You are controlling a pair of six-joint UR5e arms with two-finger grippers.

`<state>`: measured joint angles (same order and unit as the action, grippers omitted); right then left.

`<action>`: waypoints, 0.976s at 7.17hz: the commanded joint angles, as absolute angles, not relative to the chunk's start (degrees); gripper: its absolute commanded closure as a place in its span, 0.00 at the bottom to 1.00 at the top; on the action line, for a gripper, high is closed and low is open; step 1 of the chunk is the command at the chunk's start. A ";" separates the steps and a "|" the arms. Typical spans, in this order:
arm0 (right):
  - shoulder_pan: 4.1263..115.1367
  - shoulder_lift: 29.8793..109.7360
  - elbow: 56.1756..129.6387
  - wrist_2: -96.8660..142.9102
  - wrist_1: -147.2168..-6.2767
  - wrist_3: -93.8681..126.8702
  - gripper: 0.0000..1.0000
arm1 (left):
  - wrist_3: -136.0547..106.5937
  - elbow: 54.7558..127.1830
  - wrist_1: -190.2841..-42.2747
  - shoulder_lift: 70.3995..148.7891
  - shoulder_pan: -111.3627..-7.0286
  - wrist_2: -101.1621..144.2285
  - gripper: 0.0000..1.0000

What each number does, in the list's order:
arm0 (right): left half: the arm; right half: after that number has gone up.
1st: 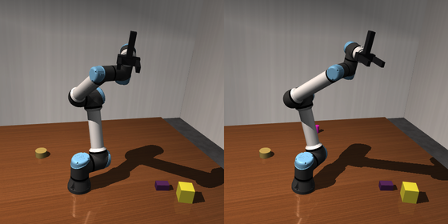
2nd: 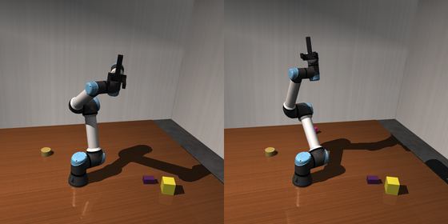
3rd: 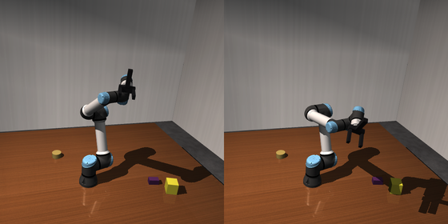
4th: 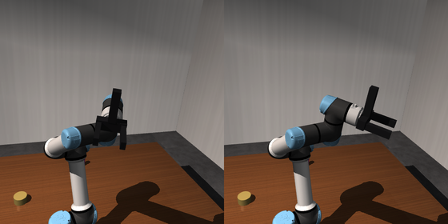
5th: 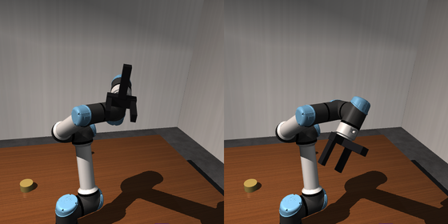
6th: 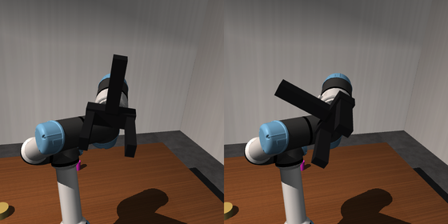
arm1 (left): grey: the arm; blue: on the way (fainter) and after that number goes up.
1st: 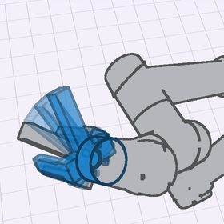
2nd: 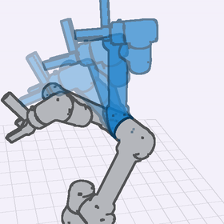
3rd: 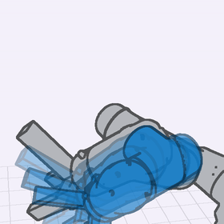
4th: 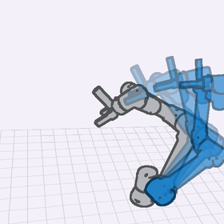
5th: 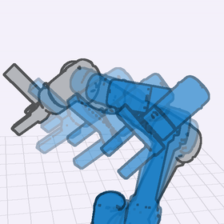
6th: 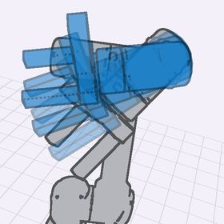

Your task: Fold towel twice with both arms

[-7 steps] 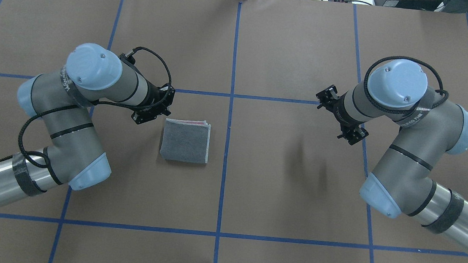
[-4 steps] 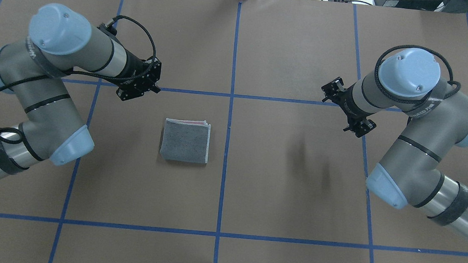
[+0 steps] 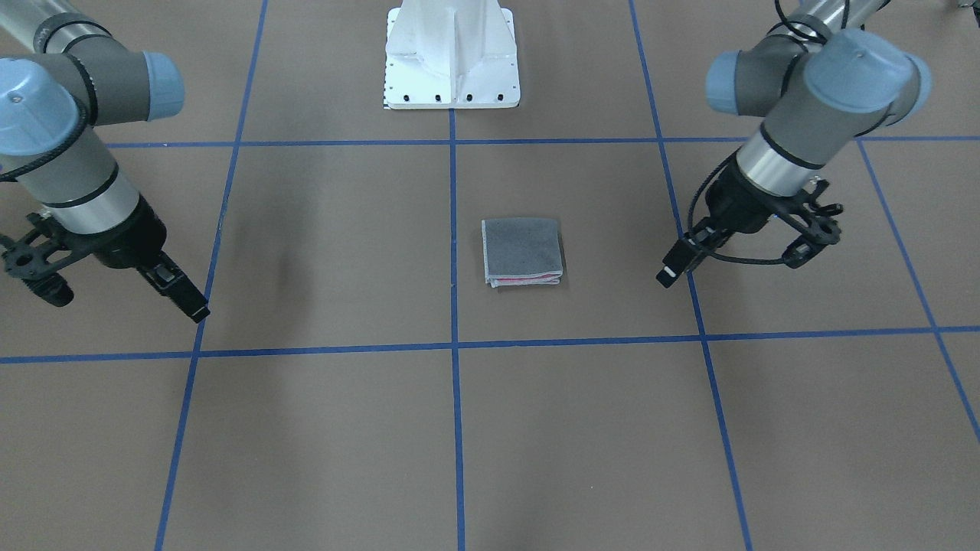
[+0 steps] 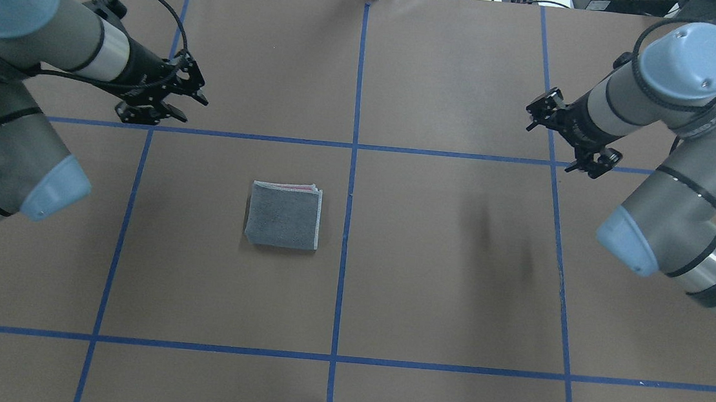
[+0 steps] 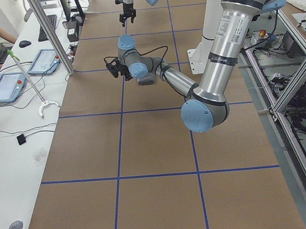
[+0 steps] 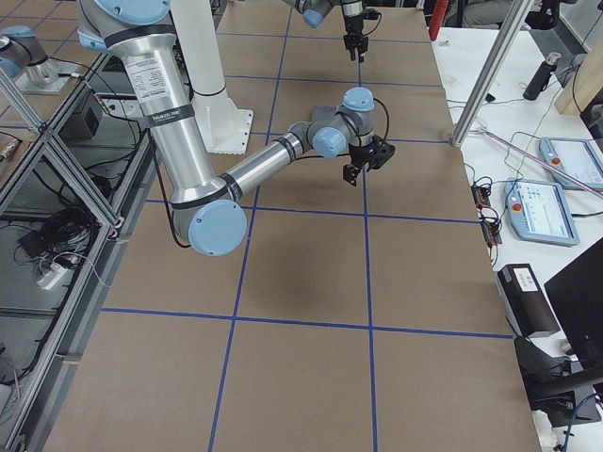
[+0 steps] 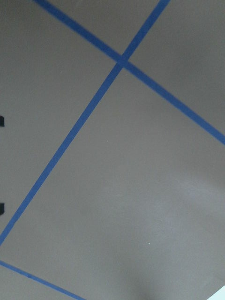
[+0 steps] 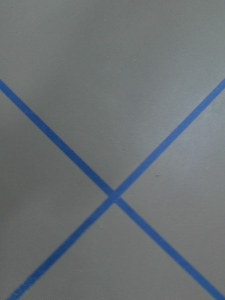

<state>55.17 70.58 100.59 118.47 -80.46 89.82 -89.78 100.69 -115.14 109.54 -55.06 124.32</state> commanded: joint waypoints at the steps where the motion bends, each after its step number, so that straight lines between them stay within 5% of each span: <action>1: 63.24 73.46 98.28 123.72 -80.60 71.99 0.00 | -63.67 103.00 -115.05 100.33 -61.94 127.18 0.00; 4: 73.53 79.69 94.75 126.99 -80.77 41.33 0.00 | -20.34 101.88 -109.61 89.86 -71.96 126.39 0.00; 7: 83.47 79.99 92.90 129.64 -99.60 4.32 0.00 | -11.47 101.43 -95.76 88.42 -76.44 132.58 0.00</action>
